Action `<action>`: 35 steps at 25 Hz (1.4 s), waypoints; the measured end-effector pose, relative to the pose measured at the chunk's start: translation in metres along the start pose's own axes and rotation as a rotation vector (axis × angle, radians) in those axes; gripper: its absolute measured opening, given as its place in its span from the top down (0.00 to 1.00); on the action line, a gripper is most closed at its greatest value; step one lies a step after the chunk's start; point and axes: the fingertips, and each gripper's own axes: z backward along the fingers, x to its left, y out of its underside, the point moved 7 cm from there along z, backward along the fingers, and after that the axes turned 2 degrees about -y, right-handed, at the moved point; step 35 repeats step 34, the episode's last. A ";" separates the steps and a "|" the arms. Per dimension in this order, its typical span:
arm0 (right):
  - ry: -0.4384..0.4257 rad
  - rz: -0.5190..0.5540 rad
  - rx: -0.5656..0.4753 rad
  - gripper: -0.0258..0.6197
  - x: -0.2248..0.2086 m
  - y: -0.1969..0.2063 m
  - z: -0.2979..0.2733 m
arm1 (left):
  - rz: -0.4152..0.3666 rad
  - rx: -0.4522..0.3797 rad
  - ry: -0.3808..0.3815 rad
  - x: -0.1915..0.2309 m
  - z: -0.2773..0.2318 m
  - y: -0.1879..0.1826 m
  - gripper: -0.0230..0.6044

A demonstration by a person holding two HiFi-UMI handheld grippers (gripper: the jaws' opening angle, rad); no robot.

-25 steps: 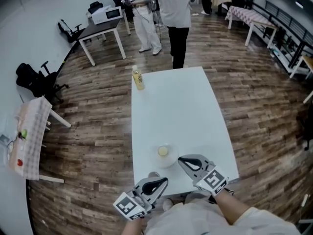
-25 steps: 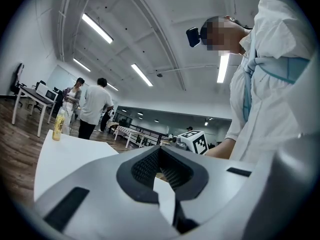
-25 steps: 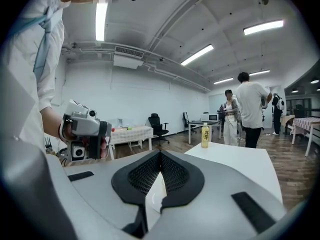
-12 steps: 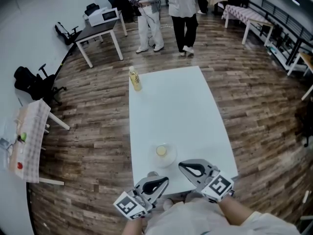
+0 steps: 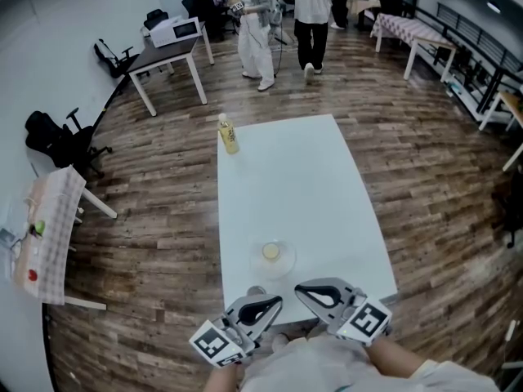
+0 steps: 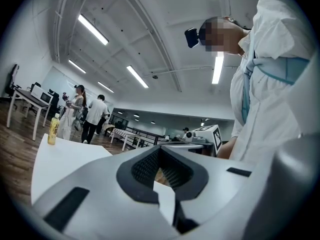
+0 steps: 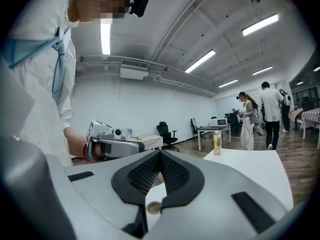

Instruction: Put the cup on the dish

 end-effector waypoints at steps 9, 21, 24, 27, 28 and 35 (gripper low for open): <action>0.019 -0.001 0.001 0.91 0.014 -0.002 -0.001 | -0.008 0.014 0.017 -0.006 0.014 0.005 0.96; 0.010 0.019 0.018 0.91 0.013 0.002 0.000 | -0.007 0.003 0.015 -0.009 0.013 0.007 0.96; 0.007 0.017 0.018 0.91 0.013 0.000 0.000 | -0.009 0.014 0.021 -0.008 0.012 0.009 0.96; 0.006 0.015 0.023 0.91 0.011 -0.002 0.000 | -0.010 0.010 0.022 -0.006 0.009 0.006 0.96; 0.004 0.016 0.023 0.91 0.010 -0.002 -0.001 | -0.010 0.009 0.021 -0.006 0.009 0.006 0.96; -0.004 0.026 0.037 0.91 0.004 -0.001 0.003 | -0.006 -0.011 0.021 -0.007 0.000 0.003 0.96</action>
